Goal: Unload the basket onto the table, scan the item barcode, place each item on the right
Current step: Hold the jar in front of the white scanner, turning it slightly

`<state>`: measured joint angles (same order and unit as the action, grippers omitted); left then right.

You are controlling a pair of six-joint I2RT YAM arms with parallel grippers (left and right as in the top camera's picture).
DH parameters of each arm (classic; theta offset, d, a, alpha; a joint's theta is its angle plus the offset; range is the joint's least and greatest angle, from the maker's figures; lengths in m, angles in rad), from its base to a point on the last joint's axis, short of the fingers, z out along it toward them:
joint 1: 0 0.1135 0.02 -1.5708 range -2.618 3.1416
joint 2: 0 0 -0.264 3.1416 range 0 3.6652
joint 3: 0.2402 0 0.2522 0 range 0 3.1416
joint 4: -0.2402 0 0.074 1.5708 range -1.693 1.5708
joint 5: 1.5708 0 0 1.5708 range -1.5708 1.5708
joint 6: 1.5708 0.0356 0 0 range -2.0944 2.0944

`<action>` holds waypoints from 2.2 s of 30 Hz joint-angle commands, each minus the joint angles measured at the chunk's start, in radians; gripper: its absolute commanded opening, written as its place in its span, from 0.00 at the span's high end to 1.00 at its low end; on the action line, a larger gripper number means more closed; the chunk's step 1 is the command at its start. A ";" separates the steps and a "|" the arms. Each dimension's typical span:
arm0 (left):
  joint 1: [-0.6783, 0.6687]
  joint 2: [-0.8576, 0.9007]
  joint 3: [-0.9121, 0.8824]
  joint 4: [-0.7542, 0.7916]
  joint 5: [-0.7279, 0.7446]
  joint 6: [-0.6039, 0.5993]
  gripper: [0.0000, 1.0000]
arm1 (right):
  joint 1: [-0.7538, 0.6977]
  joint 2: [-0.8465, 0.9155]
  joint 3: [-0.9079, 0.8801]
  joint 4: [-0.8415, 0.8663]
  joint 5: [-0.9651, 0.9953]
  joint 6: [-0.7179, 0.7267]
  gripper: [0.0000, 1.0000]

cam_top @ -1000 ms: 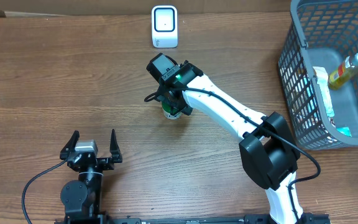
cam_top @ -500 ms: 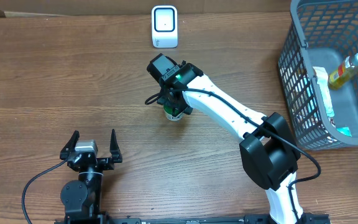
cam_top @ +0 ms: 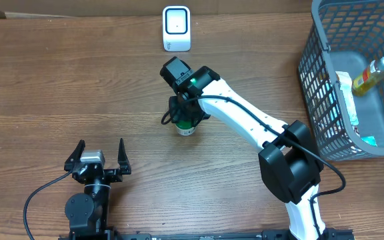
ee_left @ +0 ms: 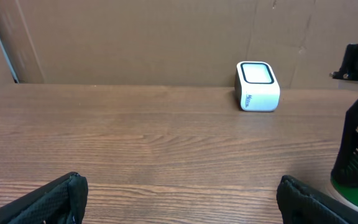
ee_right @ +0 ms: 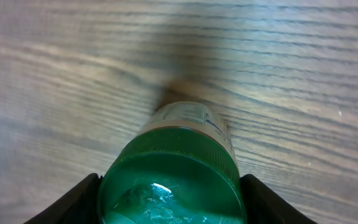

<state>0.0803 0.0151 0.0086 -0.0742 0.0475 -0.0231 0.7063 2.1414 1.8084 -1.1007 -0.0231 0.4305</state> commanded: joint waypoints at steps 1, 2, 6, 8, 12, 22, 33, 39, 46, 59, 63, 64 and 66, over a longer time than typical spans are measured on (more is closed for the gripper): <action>0.005 -0.010 -0.004 -0.001 -0.005 0.001 0.00 | 0.006 0.004 -0.011 -0.008 -0.084 -0.117 0.41; 0.005 -0.010 -0.004 -0.001 -0.005 0.001 0.00 | 0.006 0.004 -0.011 -0.008 -0.084 -0.117 0.41; 0.005 -0.010 -0.004 -0.001 -0.005 0.001 0.00 | 0.006 0.004 -0.011 0.000 -0.084 -0.117 0.42; 0.005 -0.010 -0.004 -0.001 -0.005 0.001 0.00 | 0.006 0.004 -0.011 0.002 -0.084 -0.117 0.42; 0.005 -0.010 -0.004 -0.001 -0.005 0.001 0.01 | 0.006 0.004 -0.011 0.003 -0.084 -0.117 0.38; 0.005 -0.010 -0.004 -0.001 -0.005 0.001 0.01 | 0.006 0.004 -0.011 0.010 -0.083 -0.039 0.13; 0.005 -0.010 -0.004 -0.001 -0.005 0.001 0.00 | 0.008 0.004 -0.011 -0.005 -0.070 0.116 0.29; 0.005 -0.010 -0.004 -0.001 -0.005 0.001 0.01 | 0.008 0.004 -0.011 -0.005 -0.010 0.111 0.37; 0.005 -0.010 -0.004 -0.001 -0.005 0.001 0.01 | 0.008 0.004 -0.011 0.000 0.018 0.087 0.37; 0.005 -0.010 -0.004 -0.001 -0.005 0.001 0.01 | 0.008 0.004 -0.011 0.018 0.023 0.033 0.37; 0.005 -0.010 -0.004 -0.001 -0.005 0.001 0.00 | 0.008 0.004 -0.008 0.026 0.045 0.038 0.37; 0.005 -0.010 -0.004 -0.001 -0.005 0.001 0.00 | 0.008 0.004 -0.008 0.026 0.058 0.042 0.37; 0.005 -0.010 -0.004 -0.001 -0.005 0.001 0.00 | 0.008 0.004 -0.008 0.023 0.072 0.048 0.37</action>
<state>0.0803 0.0151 0.0086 -0.0742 0.0475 -0.0231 0.7158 2.1414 1.8042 -1.0805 -0.0280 0.4774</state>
